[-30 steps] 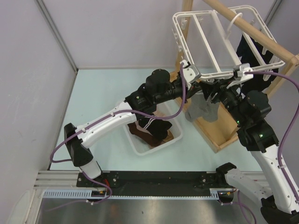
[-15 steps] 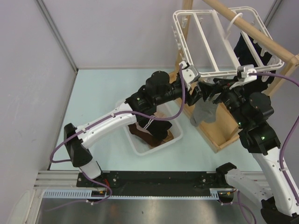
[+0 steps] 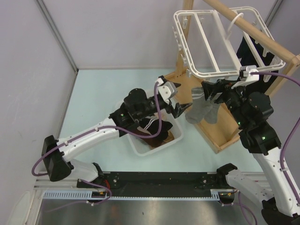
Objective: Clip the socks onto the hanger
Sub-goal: Open the clamp at the hanger.
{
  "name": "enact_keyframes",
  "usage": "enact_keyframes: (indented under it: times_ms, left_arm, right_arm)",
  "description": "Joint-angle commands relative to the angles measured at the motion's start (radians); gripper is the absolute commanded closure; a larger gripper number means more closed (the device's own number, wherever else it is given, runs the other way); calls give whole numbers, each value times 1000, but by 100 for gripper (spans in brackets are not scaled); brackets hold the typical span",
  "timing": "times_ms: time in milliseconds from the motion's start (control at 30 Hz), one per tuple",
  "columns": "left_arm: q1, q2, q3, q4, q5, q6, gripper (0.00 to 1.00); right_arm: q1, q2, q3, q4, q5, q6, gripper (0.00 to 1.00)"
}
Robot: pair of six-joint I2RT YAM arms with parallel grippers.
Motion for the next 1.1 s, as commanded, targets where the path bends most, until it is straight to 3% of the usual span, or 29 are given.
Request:
enact_keyframes:
  times_ms: [0,633,933,1067]
  left_arm:
    - [68,-39,-37,183,41,-16,6]
    - [125,157,125,315,137,-53,11]
    - [125,205,194,328,159,-74,29]
    - [125,211,202,323,170,-84,43]
  right_arm:
    - [-7,-9,8,11,30,16,25]
    - [-21,-19,8,8,21,4,25]
    - [-30,-24,8,6,10,4,25]
    - [-31,-25,8,5,10,2,25]
